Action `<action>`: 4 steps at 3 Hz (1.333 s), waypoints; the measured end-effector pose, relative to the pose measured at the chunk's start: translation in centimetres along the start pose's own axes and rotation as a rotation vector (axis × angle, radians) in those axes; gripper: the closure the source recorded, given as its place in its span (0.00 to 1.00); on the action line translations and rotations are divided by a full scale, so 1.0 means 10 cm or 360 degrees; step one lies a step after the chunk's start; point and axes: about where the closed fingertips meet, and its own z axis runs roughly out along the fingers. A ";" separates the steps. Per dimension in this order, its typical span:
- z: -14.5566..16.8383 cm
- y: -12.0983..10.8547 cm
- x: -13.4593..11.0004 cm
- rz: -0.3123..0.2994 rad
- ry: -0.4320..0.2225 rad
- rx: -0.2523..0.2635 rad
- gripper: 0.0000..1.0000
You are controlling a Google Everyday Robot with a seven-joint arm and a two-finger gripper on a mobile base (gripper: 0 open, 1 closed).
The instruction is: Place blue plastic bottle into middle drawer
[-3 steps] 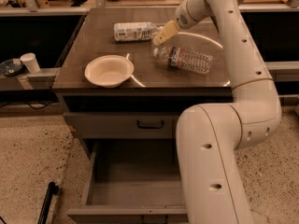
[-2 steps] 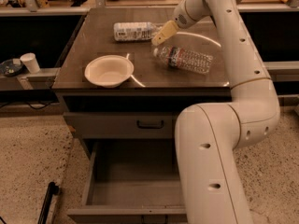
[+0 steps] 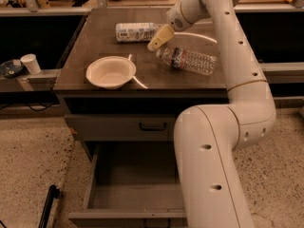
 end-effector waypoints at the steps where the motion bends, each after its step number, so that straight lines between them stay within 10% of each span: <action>1: 0.11 0.07 -0.02 -0.0019 -0.0027 -0.0049 0.00; 4: 0.24 0.14 -0.01 0.0047 -0.0017 -0.0088 0.09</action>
Offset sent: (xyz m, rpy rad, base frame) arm 0.0303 0.0082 0.0067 0.0222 0.0310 0.0455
